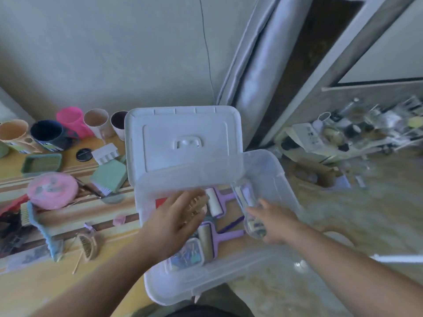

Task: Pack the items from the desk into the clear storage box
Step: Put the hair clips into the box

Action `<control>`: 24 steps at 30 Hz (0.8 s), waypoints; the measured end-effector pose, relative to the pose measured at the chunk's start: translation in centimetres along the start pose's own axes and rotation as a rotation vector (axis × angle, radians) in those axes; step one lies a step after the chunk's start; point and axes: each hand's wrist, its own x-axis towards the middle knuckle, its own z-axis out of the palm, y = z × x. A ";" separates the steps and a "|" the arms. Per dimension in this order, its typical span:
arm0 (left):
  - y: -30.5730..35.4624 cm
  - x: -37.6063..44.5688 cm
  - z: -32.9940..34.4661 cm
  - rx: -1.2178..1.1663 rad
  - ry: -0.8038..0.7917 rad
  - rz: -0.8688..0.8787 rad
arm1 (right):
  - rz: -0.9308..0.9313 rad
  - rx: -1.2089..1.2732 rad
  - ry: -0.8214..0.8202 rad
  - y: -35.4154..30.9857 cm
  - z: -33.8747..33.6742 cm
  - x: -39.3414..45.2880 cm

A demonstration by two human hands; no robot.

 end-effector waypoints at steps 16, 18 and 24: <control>0.8 3.5 10.5 0.095 -0.168 -0.338 | -0.333 0.268 0.032 1.7 0.1 3.0; 0.9 4.1 10.9 0.084 -0.146 -0.355 | -0.404 0.471 0.111 1.1 -0.6 1.8; 2.9 5.8 12.3 -0.276 -0.137 -0.586 | -0.573 0.365 0.510 -0.9 1.3 1.3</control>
